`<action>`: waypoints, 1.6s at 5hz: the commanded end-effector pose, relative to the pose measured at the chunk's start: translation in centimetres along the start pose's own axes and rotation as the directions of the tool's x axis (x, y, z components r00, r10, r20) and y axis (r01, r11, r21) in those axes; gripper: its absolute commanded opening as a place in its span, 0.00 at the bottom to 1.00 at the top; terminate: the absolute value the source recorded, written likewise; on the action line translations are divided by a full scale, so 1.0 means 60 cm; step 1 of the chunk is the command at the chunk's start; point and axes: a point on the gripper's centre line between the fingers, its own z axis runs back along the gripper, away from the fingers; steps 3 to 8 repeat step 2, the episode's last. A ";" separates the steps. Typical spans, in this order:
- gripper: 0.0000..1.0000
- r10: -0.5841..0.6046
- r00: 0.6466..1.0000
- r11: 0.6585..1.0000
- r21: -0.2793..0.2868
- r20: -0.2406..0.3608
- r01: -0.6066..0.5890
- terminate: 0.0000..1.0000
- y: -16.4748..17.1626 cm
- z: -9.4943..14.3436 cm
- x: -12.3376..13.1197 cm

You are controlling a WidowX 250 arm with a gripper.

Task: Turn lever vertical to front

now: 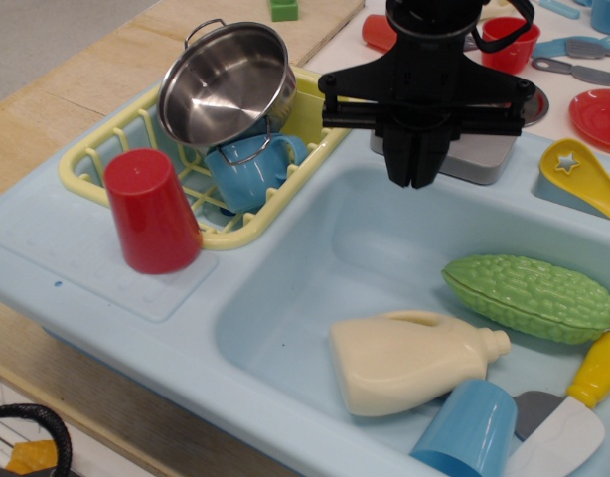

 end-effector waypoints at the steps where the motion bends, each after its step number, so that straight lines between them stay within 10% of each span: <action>1: 1.00 0.007 1.000 1.000 -0.009 0.018 -0.007 0.00 0.005 0.016 0.008; 2: 1.00 0.007 1.000 1.000 -0.009 0.018 -0.007 1.00 0.005 0.016 0.008; 8: 1.00 0.007 1.000 1.000 -0.009 0.018 -0.007 1.00 0.005 0.016 0.008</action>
